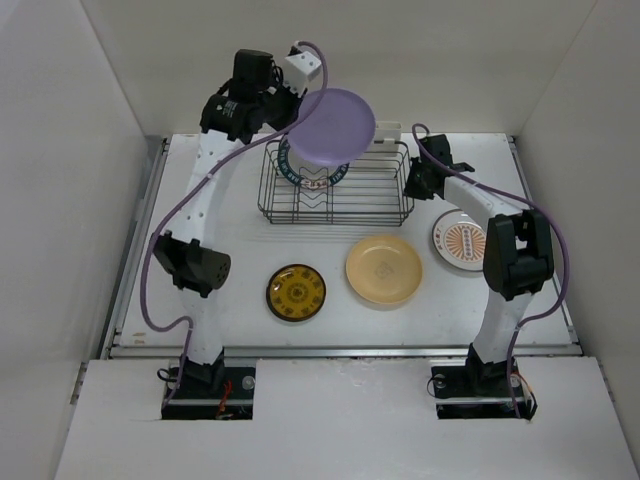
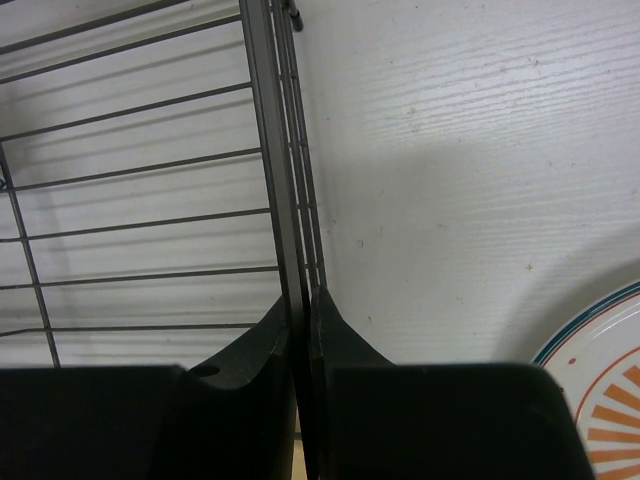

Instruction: Unload the plates from the dish rack

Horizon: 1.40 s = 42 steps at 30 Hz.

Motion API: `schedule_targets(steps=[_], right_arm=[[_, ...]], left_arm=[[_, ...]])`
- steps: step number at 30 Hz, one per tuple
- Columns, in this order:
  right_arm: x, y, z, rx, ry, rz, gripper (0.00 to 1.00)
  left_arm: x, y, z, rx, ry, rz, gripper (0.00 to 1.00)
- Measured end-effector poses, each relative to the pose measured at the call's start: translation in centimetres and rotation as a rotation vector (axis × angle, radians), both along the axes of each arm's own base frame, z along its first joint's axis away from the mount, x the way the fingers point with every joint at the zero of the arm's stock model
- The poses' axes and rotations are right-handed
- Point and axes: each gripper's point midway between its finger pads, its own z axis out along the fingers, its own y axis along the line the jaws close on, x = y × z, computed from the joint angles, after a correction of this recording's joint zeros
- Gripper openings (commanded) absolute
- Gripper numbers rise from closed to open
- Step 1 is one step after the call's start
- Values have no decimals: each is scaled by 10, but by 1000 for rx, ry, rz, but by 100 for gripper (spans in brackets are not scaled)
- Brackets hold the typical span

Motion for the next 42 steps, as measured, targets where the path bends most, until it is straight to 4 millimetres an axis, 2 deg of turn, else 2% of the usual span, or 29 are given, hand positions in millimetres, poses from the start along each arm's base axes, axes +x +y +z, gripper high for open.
schedule_targets(steps=[3, 5, 7, 8, 9, 11, 13, 15, 18, 21, 25, 29, 32, 35, 39, 41, 42], right_arm=[[0, 0, 0, 4, 1, -4, 1], [0, 0, 0, 8, 2, -9, 14], [0, 1, 0, 21, 5, -24, 29], [-1, 2, 0, 32, 10, -38, 51], [-2, 2, 0, 40, 15, -47, 59], [-4, 3, 6, 56, 11, -55, 73], [-5, 4, 22, 69, -14, -57, 76], [-7, 3, 48, 80, -67, -54, 81], [-13, 0, 98, 93, -173, -54, 84], [-21, -7, 142, 100, -271, -69, 84], [-35, -17, 180, 93, -351, -97, 85], [-51, -27, 198, 79, -386, -125, 85], [-66, -34, 205, 73, -402, -139, 86], [-77, -38, 209, 69, -409, -147, 86], [-83, -40, 214, 69, -420, -150, 86], [-84, -40, 213, 69, -419, -150, 86], [-84, -40, 213, 69, -417, -149, 86]], left_arm=[[-34, -7, 38, -77, -10, -45, 0], [-58, -14, 47, -109, 20, -97, 0], [-81, -24, 43, -119, 80, -157, 0], [-95, -32, 31, -119, 135, -199, 0], [-104, -38, 21, -116, 181, -225, 0], [-125, -53, -12, -101, 308, -286, 0], [-145, -66, -50, -84, 449, -329, 0], [-161, -79, -85, -69, 572, -365, 0], [-179, -95, -123, -33, 689, -398, 0], [-193, -113, -147, -4, 740, -422, 0], [-205, -142, -173, 21, 794, -444, 0], [-200, -169, -212, 58, 851, -419, 0], [-193, -172, -243, 91, 884, -363, 0], [-187, -167, -255, 117, 881, -311, 0], [-184, -160, -257, 137, 870, -280, 0], [-185, -157, -257, 147, 875, -268, 8], [-186, -155, -257, 154, 879, -264, 29]])
